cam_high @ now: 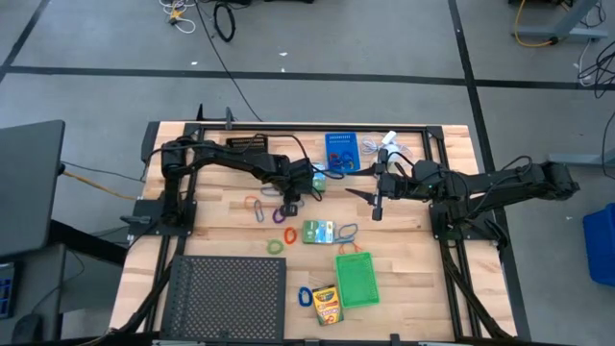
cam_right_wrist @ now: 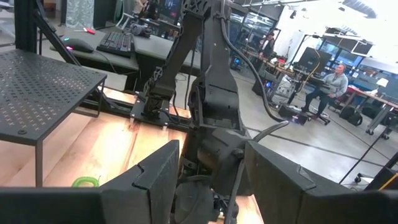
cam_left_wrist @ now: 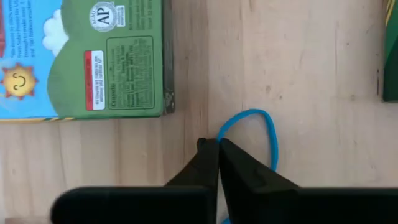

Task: Pick & Place Office Desk Supplies
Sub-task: Put the blue rubber band into the black bin

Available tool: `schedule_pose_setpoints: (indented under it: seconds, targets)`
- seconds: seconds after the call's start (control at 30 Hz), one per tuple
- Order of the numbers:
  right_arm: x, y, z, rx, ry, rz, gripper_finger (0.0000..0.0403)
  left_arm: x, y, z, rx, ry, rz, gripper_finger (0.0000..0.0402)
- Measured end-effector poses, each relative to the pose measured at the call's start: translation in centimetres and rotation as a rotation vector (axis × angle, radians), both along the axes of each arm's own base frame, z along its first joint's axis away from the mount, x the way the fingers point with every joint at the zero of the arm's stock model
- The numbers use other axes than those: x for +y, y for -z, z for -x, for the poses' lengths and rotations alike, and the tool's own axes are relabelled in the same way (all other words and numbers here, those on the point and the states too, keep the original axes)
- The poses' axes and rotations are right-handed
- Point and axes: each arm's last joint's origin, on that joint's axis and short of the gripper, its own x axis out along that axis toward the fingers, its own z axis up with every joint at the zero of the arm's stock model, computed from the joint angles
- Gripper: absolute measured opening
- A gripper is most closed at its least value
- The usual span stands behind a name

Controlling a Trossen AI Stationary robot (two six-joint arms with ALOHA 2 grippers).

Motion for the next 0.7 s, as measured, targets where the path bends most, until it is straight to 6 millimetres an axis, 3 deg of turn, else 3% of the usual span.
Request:
schedule_pose_setpoints:
  seconds: [0.23, 0.43, 0.7]
  targets:
    - [0.0, 0.0, 0.0, 0.0, 0.0, 0.0, 0.0192, 0.0, -0.3, 0.0, -0.009, -0.028, -0.04, 0.0004]
    - [0.0, 0.0, 0.0, 0.0, 0.0, 0.0, 0.0192, 0.3, -1.9, 0.3, -0.031, -0.098, -0.15, 0.0002]
    - [0.0, 0.0, 0.0, 0.002, 0.0, 0.0, 0.0192, 0.2, -3.7, 0.6, -0.083, -0.115, -0.17, 0.0001]
